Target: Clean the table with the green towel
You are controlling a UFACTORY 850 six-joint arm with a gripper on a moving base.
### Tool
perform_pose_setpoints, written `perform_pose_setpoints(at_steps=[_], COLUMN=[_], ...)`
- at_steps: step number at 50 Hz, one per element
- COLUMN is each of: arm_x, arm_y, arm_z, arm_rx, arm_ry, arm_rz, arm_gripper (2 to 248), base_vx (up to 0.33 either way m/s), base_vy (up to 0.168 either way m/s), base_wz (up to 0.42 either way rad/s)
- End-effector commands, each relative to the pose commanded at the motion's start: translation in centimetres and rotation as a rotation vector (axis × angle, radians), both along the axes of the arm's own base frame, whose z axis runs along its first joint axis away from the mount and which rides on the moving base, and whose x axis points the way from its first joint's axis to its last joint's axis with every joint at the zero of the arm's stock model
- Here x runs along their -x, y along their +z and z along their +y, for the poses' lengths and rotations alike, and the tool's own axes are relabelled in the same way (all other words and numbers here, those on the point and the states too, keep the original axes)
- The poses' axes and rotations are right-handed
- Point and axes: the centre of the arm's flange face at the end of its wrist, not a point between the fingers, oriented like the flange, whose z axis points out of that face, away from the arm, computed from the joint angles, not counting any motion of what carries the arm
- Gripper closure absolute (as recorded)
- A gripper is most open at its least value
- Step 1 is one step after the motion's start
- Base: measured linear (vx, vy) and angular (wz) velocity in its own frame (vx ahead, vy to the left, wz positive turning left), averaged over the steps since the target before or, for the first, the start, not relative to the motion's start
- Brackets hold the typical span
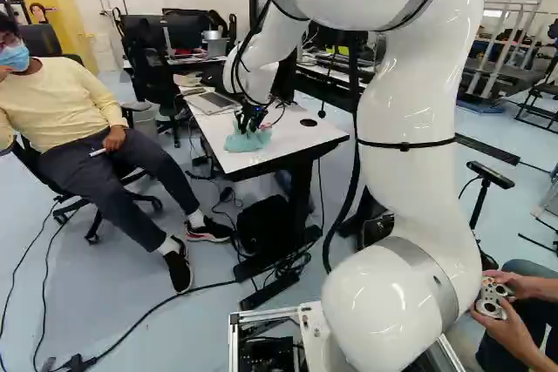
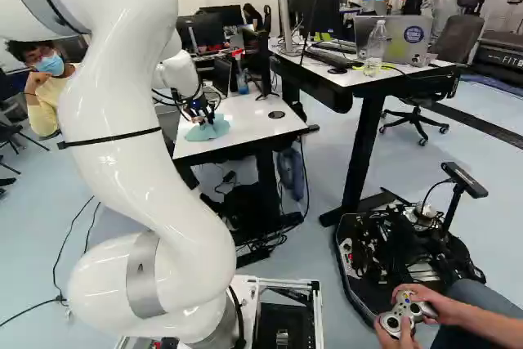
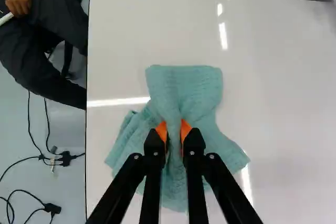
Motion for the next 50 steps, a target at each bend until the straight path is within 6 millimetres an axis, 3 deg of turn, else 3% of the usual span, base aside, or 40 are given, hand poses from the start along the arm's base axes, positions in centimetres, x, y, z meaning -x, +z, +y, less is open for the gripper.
perform_pose_setpoints(at_steps=[12, 27, 50], arm_x=[0.1, 0.8, 4.4], arm_y=[0.1, 1.9, 4.9], arm_z=[0.0, -0.1, -0.5], arm_rx=[-0.001, -0.009, -0.021], arm_ry=[0.001, 0.002, 0.016], arm_rz=[-0.002, -0.027, -0.063], arm_gripper=[200, 200, 200], base_vx=[0.000, 0.000, 0.000], base_vy=[0.000, 0.000, 0.000], base_wz=[0.000, 0.000, 0.000])
